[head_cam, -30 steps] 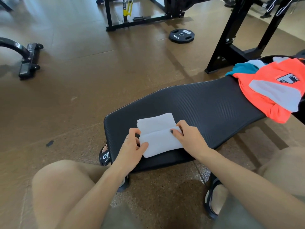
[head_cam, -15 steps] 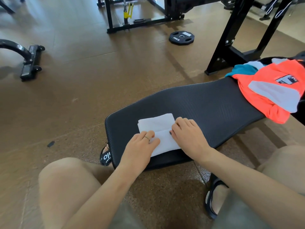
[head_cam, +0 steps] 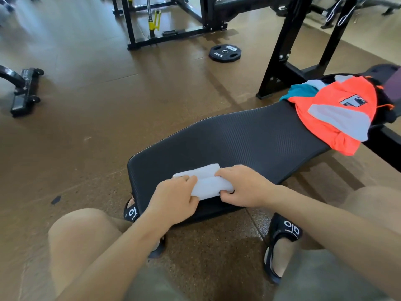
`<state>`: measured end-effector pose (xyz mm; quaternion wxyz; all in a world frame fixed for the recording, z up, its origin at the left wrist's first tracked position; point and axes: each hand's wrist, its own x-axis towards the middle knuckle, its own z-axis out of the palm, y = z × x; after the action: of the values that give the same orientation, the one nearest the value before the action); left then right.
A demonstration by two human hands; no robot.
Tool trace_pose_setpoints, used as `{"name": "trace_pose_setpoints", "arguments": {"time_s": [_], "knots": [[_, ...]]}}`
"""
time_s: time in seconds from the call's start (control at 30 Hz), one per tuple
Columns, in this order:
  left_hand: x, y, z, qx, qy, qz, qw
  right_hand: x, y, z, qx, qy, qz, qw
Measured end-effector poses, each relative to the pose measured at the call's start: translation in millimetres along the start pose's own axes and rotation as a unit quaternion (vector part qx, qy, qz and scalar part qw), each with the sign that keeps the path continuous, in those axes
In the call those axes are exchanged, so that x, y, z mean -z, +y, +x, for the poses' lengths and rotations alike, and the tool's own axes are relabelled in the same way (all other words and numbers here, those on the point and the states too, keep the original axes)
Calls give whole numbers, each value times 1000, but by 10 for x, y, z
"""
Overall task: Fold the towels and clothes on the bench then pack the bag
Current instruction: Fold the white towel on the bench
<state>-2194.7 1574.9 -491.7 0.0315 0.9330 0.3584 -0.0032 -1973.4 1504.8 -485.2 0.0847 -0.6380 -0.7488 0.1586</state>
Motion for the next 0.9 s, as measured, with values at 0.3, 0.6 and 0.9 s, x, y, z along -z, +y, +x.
{"name": "trace_pose_setpoints", "arguments": {"time_s": [0.3,0.6,0.9], "knots": [[116,-86,327,107,-246,-127,955,-191,-71,-60,-222,40,319,921],[169,90,454,155,-291,-159,931,-400,-359,-54,-371,153,380,833],[312,785,320,186,-225,-518,804,-215,-368,-482,-350,150,706,597]]}}
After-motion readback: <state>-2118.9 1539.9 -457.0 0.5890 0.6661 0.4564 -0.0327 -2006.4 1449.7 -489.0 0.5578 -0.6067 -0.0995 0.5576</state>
